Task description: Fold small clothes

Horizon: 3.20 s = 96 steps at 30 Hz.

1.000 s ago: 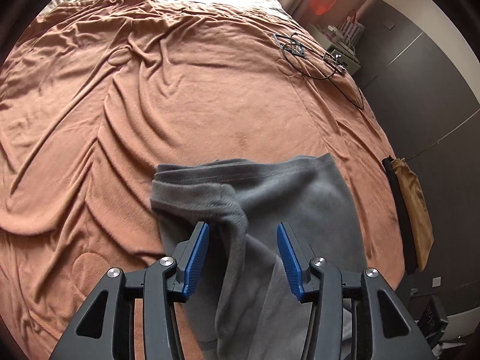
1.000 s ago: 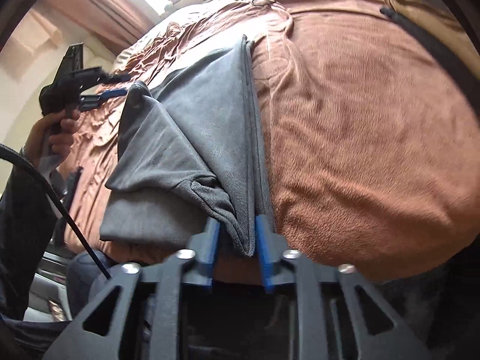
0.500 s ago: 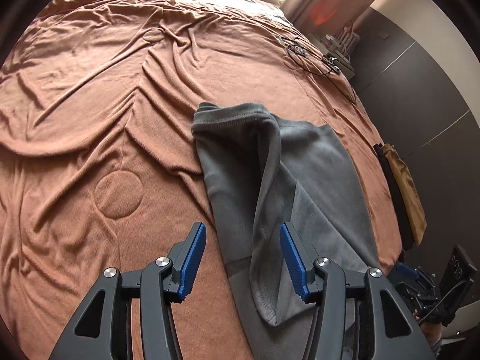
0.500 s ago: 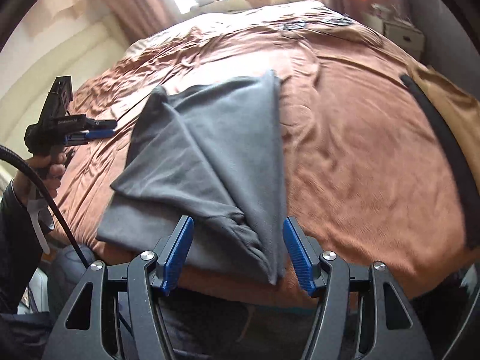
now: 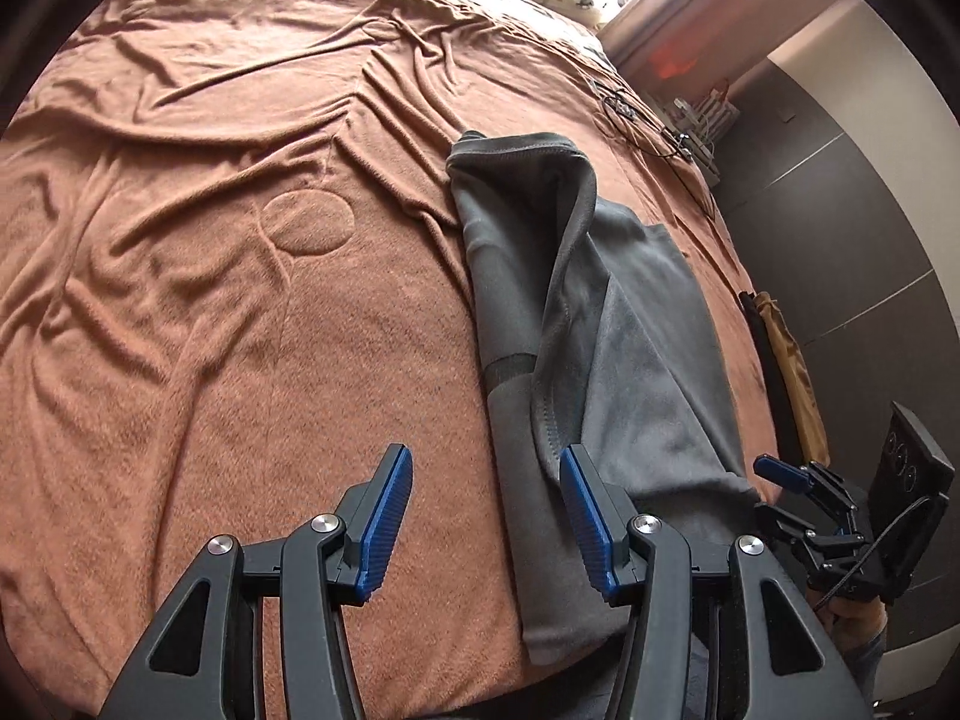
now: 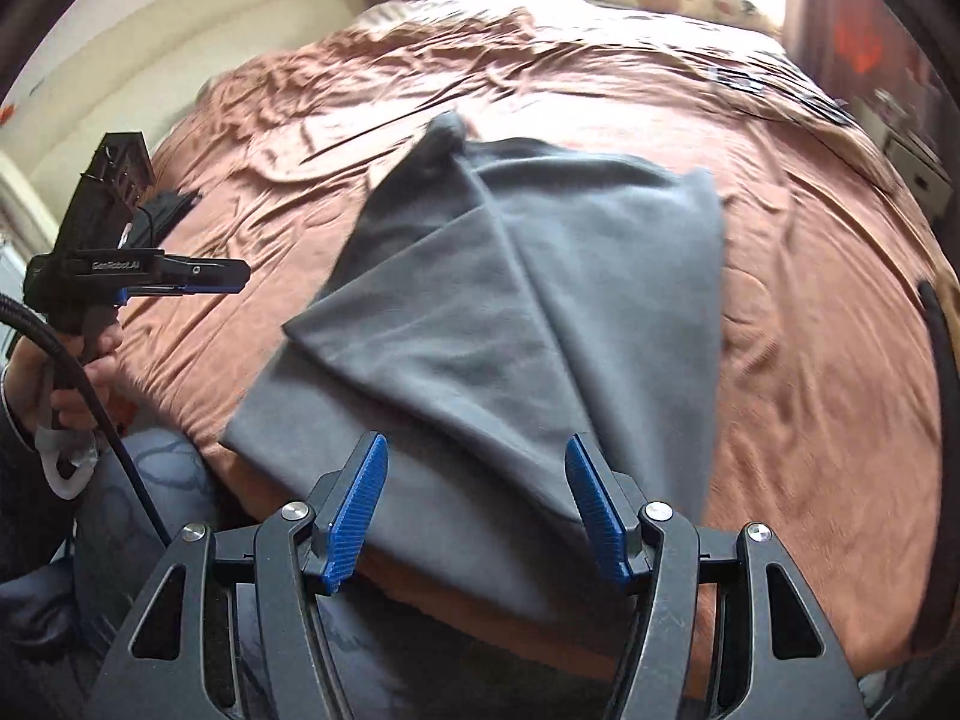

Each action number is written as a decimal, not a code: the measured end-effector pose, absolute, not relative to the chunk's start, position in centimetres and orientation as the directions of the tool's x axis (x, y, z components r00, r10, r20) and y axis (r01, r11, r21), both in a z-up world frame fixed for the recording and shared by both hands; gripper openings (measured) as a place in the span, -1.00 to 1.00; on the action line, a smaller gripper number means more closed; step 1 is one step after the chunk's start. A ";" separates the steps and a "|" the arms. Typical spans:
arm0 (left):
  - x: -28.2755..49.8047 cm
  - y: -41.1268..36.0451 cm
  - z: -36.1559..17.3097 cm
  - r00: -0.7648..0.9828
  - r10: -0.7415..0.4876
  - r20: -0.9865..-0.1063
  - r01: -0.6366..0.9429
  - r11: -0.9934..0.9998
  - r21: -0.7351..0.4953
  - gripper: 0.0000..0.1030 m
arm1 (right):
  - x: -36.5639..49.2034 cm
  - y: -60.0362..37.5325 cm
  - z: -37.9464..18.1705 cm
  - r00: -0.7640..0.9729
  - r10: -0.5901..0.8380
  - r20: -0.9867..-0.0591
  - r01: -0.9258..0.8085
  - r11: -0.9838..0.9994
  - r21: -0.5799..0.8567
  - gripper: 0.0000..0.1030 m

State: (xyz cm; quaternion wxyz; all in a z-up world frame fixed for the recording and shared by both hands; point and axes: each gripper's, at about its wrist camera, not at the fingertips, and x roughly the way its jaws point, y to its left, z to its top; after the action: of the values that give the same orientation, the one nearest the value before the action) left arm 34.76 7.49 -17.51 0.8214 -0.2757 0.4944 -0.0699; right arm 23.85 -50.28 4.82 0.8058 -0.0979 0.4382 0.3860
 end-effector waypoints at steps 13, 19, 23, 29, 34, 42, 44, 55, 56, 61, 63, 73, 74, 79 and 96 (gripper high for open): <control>30.5 9.7 -19.5 0.593 -0.368 -0.716 -0.282 0.738 -0.613 0.03 | 25.5 -41.5 4.7 0.243 0.479 -0.843 -0.830 0.553 0.074 0.14; 30.0 11.0 -20.0 0.623 -0.356 -0.697 -0.328 0.690 -0.645 0.03 | 26.1 -37.7 3.1 0.222 0.401 -0.889 -0.871 0.492 0.004 0.14; 29.8 11.2 -20.1 0.625 -0.355 -0.695 -0.335 0.683 -0.649 0.03 | 26.6 -35.7 1.6 0.245 0.342 -0.907 -0.880 0.471 -0.061 -0.03; 29.6 11.4 -20.2 0.631 -0.353 -0.691 -0.342 0.673 -0.656 0.03 | 26.7 -33.8 -0.4 0.259 0.305 -0.916 -0.888 0.448 -0.102 -0.54; 29.6 11.5 -20.2 0.626 -0.355 -0.694 -0.343 0.674 -0.654 0.03 | 27.3 -33.7 0.4 0.267 0.332 -0.905 -0.879 0.468 -0.088 -0.87; 31.0 11.0 -18.5 0.630 -0.352 -0.692 -0.311 0.702 -0.640 0.03 | 28.9 -37.8 4.3 0.312 0.426 -0.849 -0.831 0.555 -0.027 -0.89; 31.6 10.8 -17.9 0.633 -0.353 -0.690 -0.300 0.709 -0.638 0.03 | 29.6 -39.0 5.4 0.333 0.446 -0.831 -0.812 0.583 -0.012 -0.89; 34.6 9.8 -16.8 0.611 -0.355 -0.708 -0.272 0.745 -0.609 0.03 | 33.5 -45.6 7.7 0.412 0.475 -0.777 -0.694 0.717 0.070 -0.90; 34.9 9.7 -16.9 0.609 -0.355 -0.709 -0.271 0.748 -0.606 0.03 | 33.8 -45.9 7.6 0.416 0.474 -0.776 -0.684 0.725 0.076 -0.90; 36.1 9.5 -17.1 0.595 -0.355 -0.721 -0.269 0.757 -0.595 0.03 | 36.1 -47.9 7.2 0.426 0.468 -0.774 -0.635 0.764 0.112 -0.95; 36.5 9.2 -17.1 0.589 -0.353 -0.727 -0.269 0.762 -0.588 0.03 | 37.0 -48.6 6.7 0.440 0.451 -0.777 -0.606 0.787 0.114 -0.95; 39.3 8.4 -17.5 0.549 -0.357 -0.756 -0.245 0.796 -0.553 0.03 | 38.9 -51.5 4.1 0.330 0.514 -0.792 -0.508 0.804 0.310 -0.52; 39.5 8.4 -17.5 0.546 -0.355 -0.759 -0.244 0.799 -0.550 0.03 | 38.6 -51.6 4.0 0.322 0.529 -0.785 -0.510 0.796 0.328 -0.20; 40.8 8.5 -17.7 0.530 -0.349 -0.773 -0.237 0.814 -0.530 0.03 | 38.8 -52.4 3.9 0.318 0.565 -0.761 -0.533 0.771 0.349 0.11; 50.0 8.7 -19.2 0.488 -0.318 -0.813 -0.221 0.856 -0.468 0.03 | 44.4 -49.6 1.0 0.337 0.501 -0.798 -0.484 0.819 0.310 -0.63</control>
State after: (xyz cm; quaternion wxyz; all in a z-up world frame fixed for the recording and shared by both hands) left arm 49.98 8.68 -19.22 0.8203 -0.2667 0.5051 -0.0297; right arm 44.39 -49.61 0.96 0.8175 0.0087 0.4910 0.3010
